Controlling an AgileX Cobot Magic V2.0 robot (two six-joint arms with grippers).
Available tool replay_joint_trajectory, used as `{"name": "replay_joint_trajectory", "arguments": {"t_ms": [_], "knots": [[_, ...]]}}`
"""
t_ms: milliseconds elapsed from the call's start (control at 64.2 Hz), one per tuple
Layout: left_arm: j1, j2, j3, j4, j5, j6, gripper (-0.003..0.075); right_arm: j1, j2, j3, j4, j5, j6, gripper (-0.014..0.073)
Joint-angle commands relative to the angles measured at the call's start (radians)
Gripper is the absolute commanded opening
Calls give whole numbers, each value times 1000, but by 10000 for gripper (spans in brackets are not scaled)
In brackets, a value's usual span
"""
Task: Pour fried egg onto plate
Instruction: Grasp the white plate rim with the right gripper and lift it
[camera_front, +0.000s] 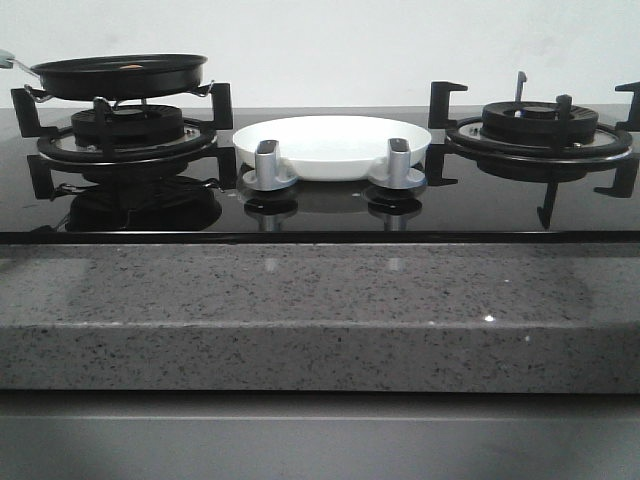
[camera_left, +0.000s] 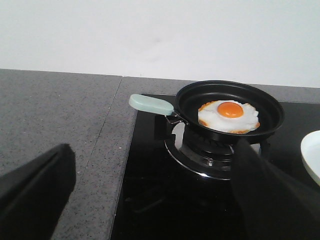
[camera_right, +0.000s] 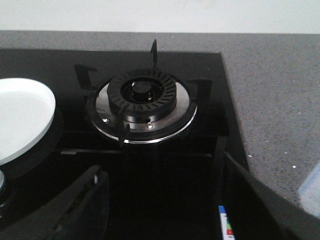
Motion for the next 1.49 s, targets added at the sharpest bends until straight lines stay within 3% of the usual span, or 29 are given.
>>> {"name": "replay_joint_trajectory", "arguments": {"t_ms": [0, 265, 389, 467, 654, 1058, 1479], "knots": [[0, 1, -38, -10, -89, -8, 606, 25, 88, -99, 9, -24, -3, 484], [0, 1, -38, -10, -89, -8, 598, 169, 423, -336, 9, 101, -4, 477], [0, 1, -38, -10, -89, -8, 598, 206, 570, -469, 34, 179, -41, 391], [0, 1, -38, -10, -89, -8, 598, 210, 650, -561, 101, 249, -103, 349], [0, 1, -38, -10, -89, -8, 598, 210, 827, -787, 237, 431, -227, 349], [0, 1, -38, -10, -89, -8, 598, 210, 1203, -1270, 274, 698, -234, 349], [0, 1, -38, -10, -89, -8, 598, 210, 1375, -1486, 281, 843, -234, 341]]}}
